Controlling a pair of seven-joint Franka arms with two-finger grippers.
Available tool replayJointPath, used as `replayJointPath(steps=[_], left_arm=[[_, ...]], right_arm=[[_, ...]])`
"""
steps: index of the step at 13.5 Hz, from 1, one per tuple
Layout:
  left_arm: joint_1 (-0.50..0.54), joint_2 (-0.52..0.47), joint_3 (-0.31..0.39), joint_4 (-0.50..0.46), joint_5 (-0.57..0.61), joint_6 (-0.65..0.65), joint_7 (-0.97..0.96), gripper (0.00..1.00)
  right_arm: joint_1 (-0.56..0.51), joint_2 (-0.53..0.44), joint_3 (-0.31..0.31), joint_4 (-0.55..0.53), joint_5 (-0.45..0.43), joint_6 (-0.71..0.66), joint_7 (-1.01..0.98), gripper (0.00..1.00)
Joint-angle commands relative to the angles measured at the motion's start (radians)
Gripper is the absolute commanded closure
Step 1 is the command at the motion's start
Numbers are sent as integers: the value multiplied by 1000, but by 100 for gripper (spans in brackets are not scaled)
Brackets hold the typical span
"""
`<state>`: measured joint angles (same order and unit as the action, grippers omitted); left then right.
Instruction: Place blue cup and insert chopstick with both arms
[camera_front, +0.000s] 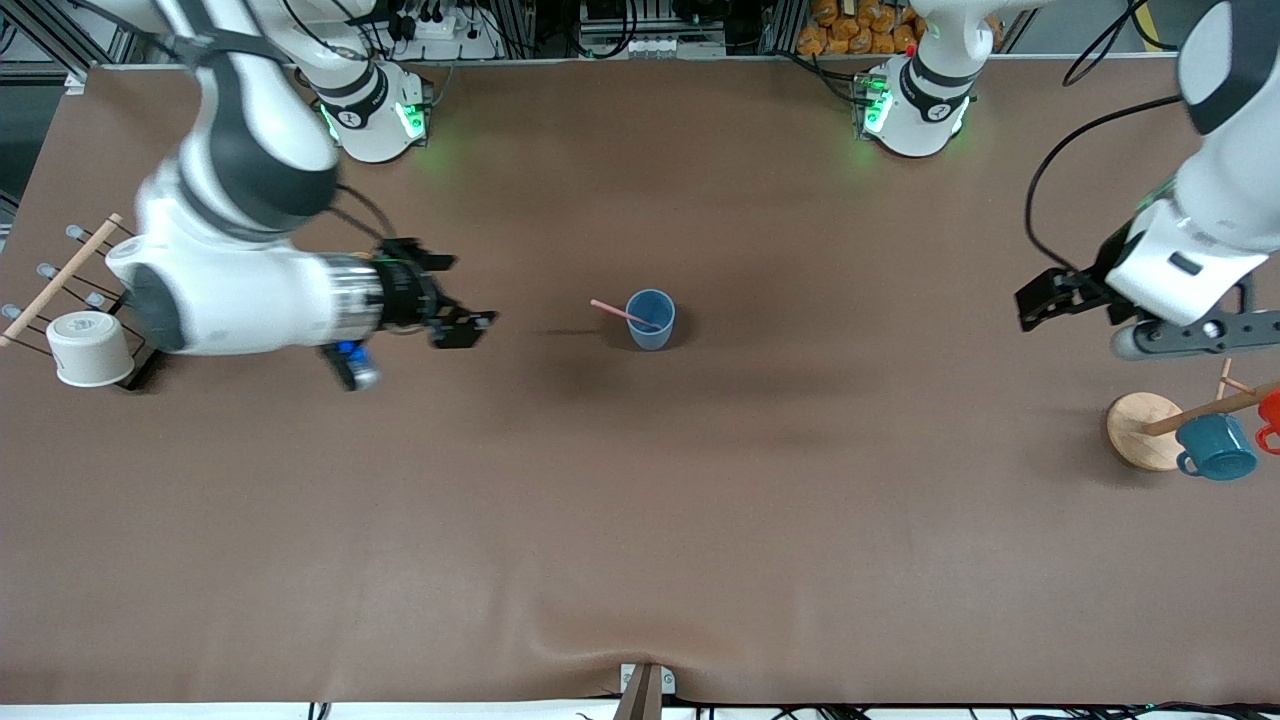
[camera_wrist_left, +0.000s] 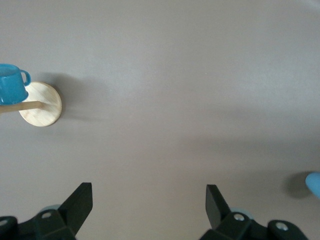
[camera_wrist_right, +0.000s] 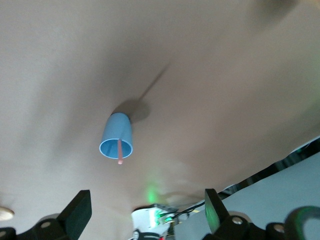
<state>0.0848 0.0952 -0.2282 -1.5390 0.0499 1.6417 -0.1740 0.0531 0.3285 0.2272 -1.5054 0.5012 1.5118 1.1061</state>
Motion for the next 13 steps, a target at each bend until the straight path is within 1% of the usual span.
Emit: replayJointPath(steps=[1, 2, 3, 5, 7, 8, 10, 12, 13], left_arm=[[-88, -44, 139, -12, -47, -51, 88, 0], [-100, -60, 161, -16, -47, -62, 91, 0], [-103, -67, 164, -18, -47, -72, 91, 0], [-105, -80, 176, -21, -48, -95, 91, 0], [-123, -121, 193, -56, -58, -100, 81, 0], [-140, -139, 202, -65, -58, -102, 68, 0], [-145, -155, 213, -73, -59, -106, 71, 0], [-145, -182, 219, -98, -59, -106, 74, 0], [-146, -190, 222, -108, -59, -106, 74, 0]], right_arm=[[5, 1, -101, 62, -29, -99, -211, 0], [7, 1, -145, 85, -32, -139, -285, 0], [5, 1, -181, 102, -45, -169, -351, 0], [5, 0, -238, 123, -125, -205, -499, 0], [7, -6, -265, 131, -226, -219, -718, 0], [4, -9, -284, 131, -254, -232, -789, 0], [7, -25, -340, 140, -303, -239, -927, 0], [7, -71, -347, 140, -399, -229, -1154, 0], [2, -81, -356, 139, -424, -229, -1213, 0]])
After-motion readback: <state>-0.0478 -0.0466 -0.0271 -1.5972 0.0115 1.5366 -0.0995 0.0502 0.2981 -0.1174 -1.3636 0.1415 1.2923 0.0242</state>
